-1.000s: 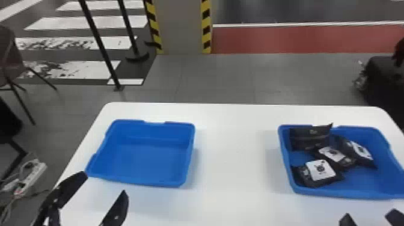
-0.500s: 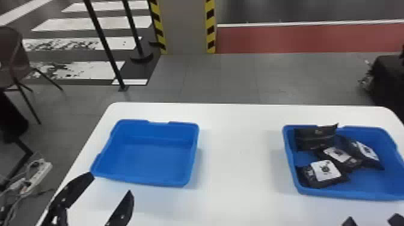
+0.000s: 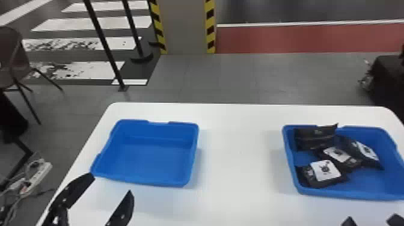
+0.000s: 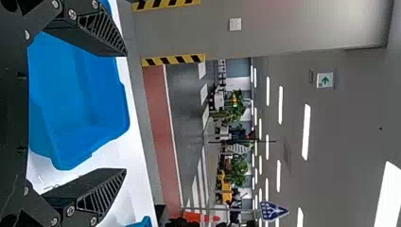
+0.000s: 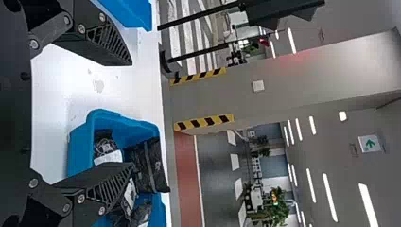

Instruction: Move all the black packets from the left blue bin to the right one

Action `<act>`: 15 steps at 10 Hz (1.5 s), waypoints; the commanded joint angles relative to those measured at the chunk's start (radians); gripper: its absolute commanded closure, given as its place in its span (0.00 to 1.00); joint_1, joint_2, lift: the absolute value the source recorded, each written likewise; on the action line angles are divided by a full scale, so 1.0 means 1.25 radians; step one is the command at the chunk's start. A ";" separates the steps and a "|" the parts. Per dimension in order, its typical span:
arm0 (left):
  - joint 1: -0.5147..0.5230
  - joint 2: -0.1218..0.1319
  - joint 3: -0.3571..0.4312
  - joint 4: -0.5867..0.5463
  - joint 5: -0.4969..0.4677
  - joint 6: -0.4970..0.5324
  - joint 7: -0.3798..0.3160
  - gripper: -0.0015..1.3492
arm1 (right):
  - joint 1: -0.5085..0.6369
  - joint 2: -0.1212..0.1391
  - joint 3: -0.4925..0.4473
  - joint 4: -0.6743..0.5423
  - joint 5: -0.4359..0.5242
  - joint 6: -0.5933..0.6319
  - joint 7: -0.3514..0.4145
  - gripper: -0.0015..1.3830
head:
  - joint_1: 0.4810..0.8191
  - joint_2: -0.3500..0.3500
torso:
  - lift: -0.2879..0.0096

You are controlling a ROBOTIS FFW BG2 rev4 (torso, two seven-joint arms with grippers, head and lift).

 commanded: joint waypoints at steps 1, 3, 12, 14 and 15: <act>-0.001 -0.002 0.000 0.000 0.001 0.000 0.000 0.13 | -0.006 0.000 0.000 0.004 -0.003 0.000 -0.002 0.21 | 0.63 0.68 | 0.60; -0.001 -0.002 0.000 0.002 0.001 0.002 0.000 0.13 | -0.012 0.000 -0.001 0.006 -0.007 0.000 -0.005 0.21 | 0.63 0.67 | 0.60; -0.009 -0.002 -0.005 0.013 0.012 0.010 0.000 0.13 | -0.019 0.000 0.000 0.020 -0.013 0.000 -0.005 0.21 | 0.63 0.66 | 0.60; -0.011 -0.002 -0.007 0.015 0.016 0.016 0.000 0.13 | -0.021 0.000 0.000 0.022 -0.016 0.000 -0.005 0.21 | 0.63 0.67 | 0.60; -0.013 -0.002 -0.012 0.017 0.021 0.018 0.000 0.13 | -0.021 0.001 0.000 0.022 -0.018 0.000 -0.005 0.21 | 0.63 0.66 | 0.60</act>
